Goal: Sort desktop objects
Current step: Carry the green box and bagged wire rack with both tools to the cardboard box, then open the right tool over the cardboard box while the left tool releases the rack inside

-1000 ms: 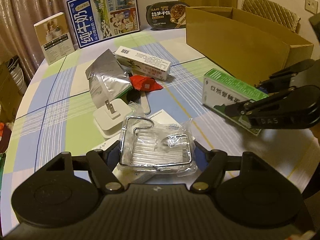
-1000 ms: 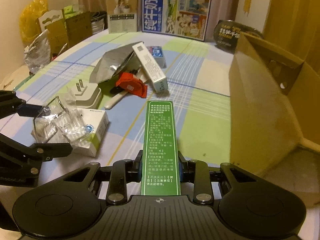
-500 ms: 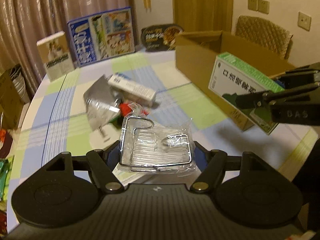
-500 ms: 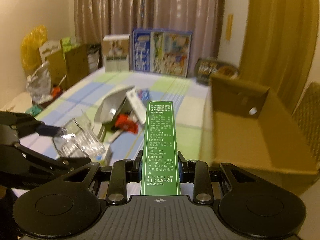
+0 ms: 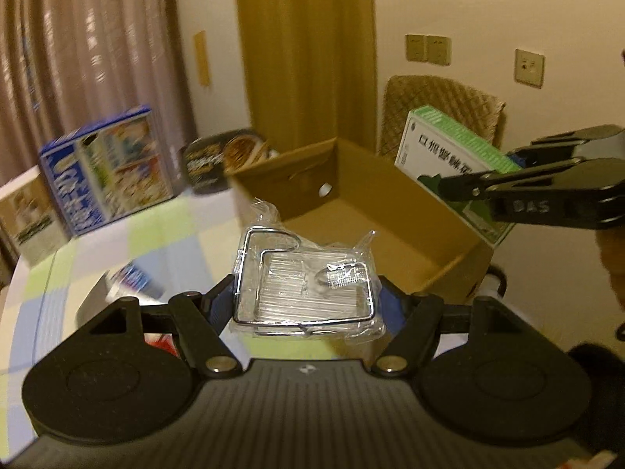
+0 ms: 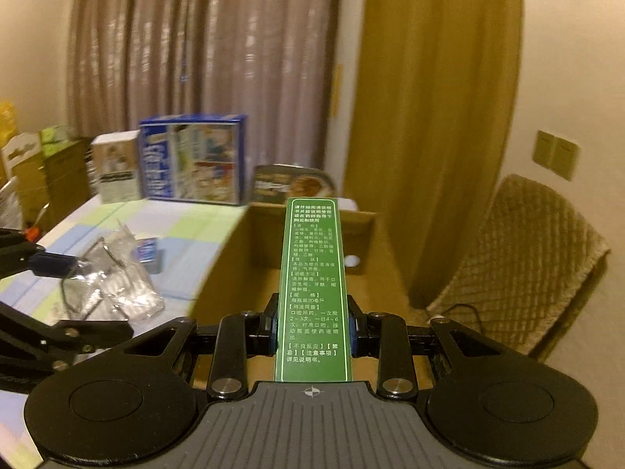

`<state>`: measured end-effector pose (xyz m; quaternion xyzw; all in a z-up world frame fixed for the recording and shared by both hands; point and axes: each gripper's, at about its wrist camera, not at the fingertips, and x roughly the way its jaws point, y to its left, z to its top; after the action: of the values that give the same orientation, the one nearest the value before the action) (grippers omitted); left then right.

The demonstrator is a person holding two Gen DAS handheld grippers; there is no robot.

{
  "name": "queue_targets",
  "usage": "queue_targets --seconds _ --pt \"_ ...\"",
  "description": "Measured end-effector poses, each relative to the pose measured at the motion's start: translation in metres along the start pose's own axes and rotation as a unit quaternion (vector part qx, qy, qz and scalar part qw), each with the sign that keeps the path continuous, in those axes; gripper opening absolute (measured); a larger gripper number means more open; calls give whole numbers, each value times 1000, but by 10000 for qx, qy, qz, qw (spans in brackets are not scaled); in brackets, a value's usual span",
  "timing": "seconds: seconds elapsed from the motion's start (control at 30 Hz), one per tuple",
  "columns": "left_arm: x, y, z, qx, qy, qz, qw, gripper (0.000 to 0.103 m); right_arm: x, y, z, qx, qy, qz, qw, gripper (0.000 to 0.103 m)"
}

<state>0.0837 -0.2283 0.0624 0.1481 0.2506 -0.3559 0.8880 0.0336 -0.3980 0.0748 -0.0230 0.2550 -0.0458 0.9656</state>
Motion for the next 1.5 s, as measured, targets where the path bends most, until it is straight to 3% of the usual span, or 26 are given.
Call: queue_targets --seconds 0.3,0.87,1.03,1.5 --pt "60 -26 38 152 16 -213 9997 70 38 -53 3 361 95 10 9993 28" --pt "123 -39 25 257 368 -493 9978 70 89 -69 -21 490 556 128 9972 28" --pt "128 -37 25 210 414 -483 9978 73 94 -67 -22 486 600 134 9969 28" --pt "91 -27 22 128 154 -314 9993 73 97 -54 -22 399 568 153 9975 29"
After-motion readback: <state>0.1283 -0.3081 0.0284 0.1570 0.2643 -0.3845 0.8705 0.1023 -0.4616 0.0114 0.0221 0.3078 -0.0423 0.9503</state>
